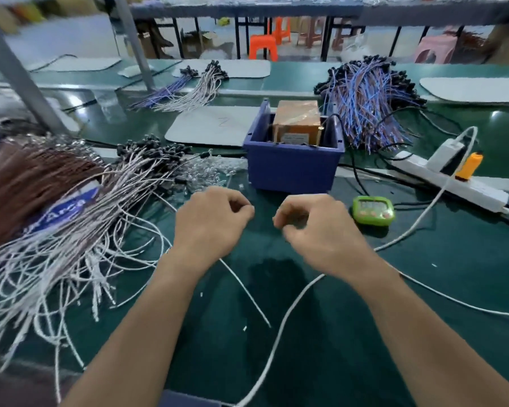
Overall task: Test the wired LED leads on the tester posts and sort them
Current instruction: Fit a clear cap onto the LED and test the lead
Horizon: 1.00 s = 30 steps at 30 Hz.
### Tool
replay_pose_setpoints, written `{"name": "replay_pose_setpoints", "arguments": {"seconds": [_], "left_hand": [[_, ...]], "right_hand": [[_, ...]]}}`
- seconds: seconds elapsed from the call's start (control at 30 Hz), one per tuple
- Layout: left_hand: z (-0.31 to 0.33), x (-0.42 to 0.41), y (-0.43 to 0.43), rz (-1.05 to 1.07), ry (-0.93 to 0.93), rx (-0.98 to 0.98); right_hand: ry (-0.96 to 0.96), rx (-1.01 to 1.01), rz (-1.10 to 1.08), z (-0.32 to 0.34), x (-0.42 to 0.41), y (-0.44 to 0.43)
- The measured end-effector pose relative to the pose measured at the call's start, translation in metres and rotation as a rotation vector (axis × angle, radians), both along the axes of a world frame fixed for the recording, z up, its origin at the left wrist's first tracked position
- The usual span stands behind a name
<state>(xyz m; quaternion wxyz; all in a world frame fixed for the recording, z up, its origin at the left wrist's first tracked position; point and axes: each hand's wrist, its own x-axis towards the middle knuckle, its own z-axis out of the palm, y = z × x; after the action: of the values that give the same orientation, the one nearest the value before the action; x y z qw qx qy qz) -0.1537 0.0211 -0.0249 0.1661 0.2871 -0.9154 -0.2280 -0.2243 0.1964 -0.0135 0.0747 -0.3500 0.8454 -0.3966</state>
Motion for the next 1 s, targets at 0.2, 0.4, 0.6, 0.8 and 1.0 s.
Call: {"name": "replay_pose_setpoints", "arguments": {"seconds": [0.2, 0.4, 0.6, 0.8, 1.0], "left_hand": [[0.000, 0.053, -0.082, 0.305, 0.141, -0.171], [-0.013, 0.076, -0.151, 0.427, -0.016, -0.150], [-0.015, 0.070, -0.174, 0.386, -0.043, -0.001], [-0.019, 0.080, -0.173, 0.268, 0.140, 0.013], [-0.017, 0.092, -0.158, 0.469, 0.164, -0.146]], "right_hand": [[-0.142, 0.098, 0.274, 0.000, 0.037, -0.102], [-0.065, 0.170, 0.315, -0.001, 0.042, -0.203], [0.077, 0.249, 0.284, -0.007, 0.035, -0.263], [0.385, 0.150, 0.130, -0.001, 0.027, -0.255], [0.527, -0.016, 0.117, 0.035, 0.027, -0.207]]}}
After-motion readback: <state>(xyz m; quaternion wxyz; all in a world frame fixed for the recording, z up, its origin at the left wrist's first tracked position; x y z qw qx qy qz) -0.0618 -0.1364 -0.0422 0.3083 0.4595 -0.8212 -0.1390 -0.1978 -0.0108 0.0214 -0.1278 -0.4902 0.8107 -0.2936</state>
